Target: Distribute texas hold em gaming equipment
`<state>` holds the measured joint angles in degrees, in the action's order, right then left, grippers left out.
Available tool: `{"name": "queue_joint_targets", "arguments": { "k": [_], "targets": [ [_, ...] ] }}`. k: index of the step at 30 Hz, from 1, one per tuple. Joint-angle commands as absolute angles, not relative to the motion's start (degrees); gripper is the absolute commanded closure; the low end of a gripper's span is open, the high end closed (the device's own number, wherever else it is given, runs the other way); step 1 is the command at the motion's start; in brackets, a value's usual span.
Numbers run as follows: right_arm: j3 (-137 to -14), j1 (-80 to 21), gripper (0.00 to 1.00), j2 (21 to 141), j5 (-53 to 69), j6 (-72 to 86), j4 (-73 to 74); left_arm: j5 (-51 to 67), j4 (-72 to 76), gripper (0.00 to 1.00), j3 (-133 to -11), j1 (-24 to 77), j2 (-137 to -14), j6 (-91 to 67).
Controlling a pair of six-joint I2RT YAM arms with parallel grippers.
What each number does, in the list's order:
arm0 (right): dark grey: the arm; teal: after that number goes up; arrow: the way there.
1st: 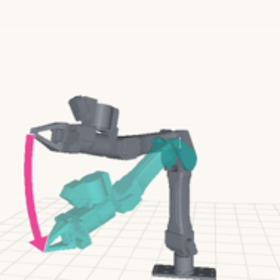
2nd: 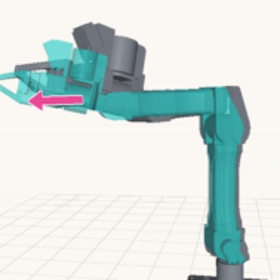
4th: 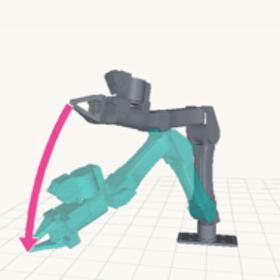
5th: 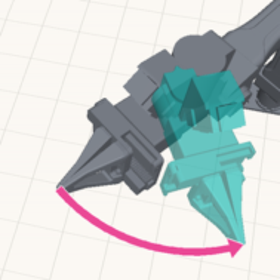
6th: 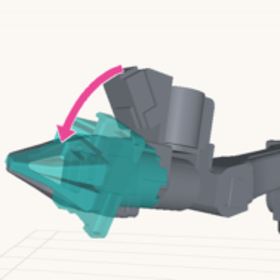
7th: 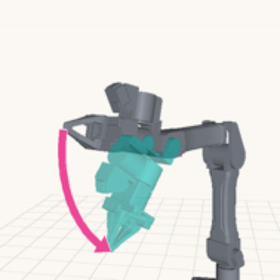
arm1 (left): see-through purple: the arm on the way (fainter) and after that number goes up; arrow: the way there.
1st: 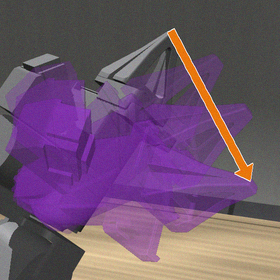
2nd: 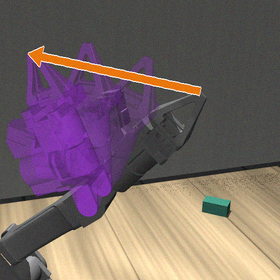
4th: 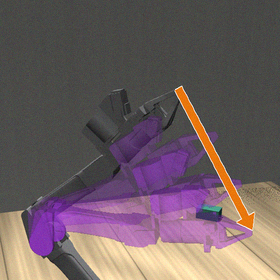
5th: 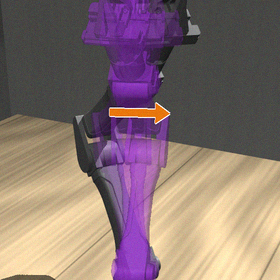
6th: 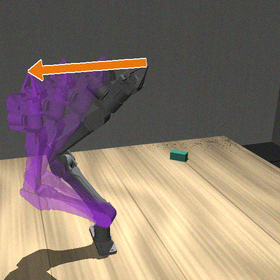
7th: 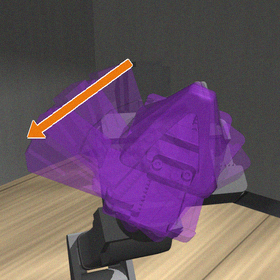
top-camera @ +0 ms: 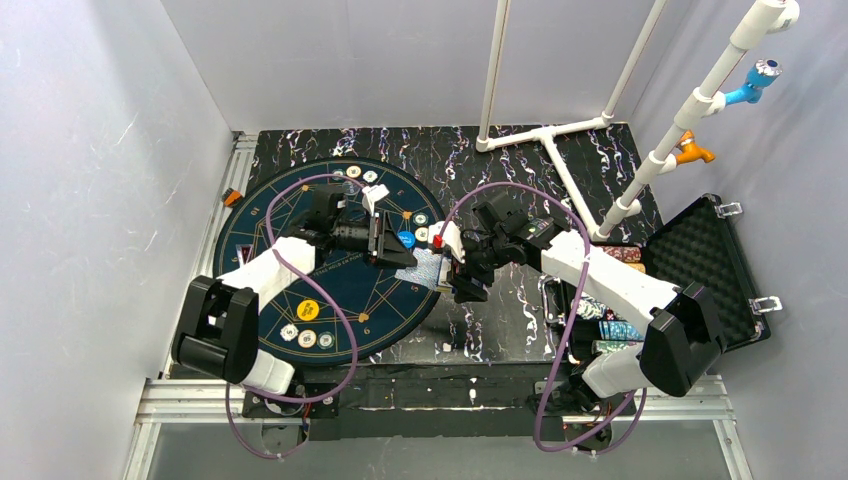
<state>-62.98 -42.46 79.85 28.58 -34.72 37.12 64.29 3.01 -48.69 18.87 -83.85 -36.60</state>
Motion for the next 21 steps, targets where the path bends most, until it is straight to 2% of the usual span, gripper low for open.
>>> {"name": "queue_joint_targets", "arguments": {
  "k": [1,3,5,7,10,15,17,21],
  "targets": [
    [-65.3,-42.7,0.99,78.5,31.0,-35.1,34.7,65.8,2.9,0.49,-49.5,19.4,-81.1,-35.9],
    [-65.4,-42.7,0.99,78.6,31.0,-34.9,34.6,65.3,2.9,0.44,-49.9,20.6,-81.5,-35.9],
    [-65.5,-42.7,0.99,78.7,31.3,-34.8,34.5,64.3,2.9,0.46,-50.2,21.9,-82.1,-35.5],
    [-65.6,-42.7,0.99,78.7,31.5,-34.6,34.3,63.8,2.5,0.54,-50.5,22.7,-83.0,-35.5],
    [-65.6,-42.7,0.99,78.5,31.4,-34.6,34.4,63.5,2.0,0.71,-50.3,21.9,-83.4,-35.8],
    [-64.7,-42.7,0.99,77.9,31.0,-34.7,34.5,63.9,1.6,0.87,-48.3,18.3,-81.1,-35.5],
    [-64.5,-42.7,0.99,77.8,30.9,-34.6,34.3,64.4,1.2,0.98,-48.0,17.0,-80.0,-35.0],
    [-64.4,-42.7,0.99,77.9,30.8,-34.7,34.3,65.1,0.4,1.00,-47.6,14.5,-78.2,-34.4]
  ]
}}
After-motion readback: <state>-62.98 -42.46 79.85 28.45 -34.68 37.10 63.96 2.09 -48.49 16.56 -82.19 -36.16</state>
